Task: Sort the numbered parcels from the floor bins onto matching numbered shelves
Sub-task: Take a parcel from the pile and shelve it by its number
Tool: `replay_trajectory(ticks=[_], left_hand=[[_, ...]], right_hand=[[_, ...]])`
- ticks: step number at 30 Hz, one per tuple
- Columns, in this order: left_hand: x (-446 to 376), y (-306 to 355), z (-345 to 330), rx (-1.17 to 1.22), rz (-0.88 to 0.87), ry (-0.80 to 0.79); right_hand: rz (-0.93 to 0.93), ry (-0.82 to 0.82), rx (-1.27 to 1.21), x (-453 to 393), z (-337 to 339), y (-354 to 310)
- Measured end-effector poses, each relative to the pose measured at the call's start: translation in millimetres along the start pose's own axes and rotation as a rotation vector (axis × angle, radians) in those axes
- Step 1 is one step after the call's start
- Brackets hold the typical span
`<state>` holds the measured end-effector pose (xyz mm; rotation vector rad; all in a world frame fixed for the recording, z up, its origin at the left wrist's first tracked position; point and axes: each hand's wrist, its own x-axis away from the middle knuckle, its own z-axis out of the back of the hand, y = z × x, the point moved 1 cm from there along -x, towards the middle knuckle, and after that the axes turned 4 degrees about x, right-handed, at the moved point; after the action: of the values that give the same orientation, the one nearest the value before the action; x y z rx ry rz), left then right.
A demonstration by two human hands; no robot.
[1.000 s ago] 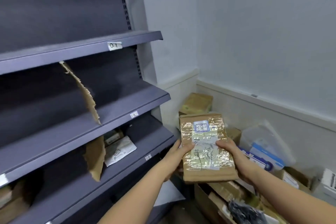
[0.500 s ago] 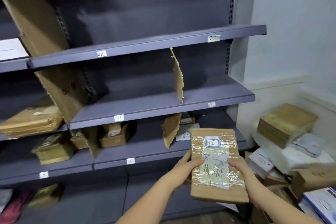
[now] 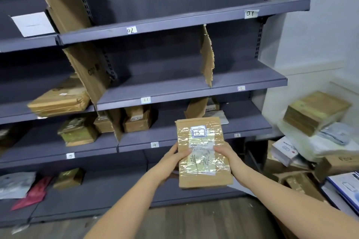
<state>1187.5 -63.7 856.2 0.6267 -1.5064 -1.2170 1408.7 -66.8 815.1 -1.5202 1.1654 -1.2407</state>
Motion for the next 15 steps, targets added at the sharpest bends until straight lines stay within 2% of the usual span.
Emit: replay_trajectory(ticks=[15], left_hand=[[120.4,-73.9,89.9,0.062,0.017,0.095]], right_hand=[[-0.082,-0.107,-0.026,60.0,-141.1,46.7]])
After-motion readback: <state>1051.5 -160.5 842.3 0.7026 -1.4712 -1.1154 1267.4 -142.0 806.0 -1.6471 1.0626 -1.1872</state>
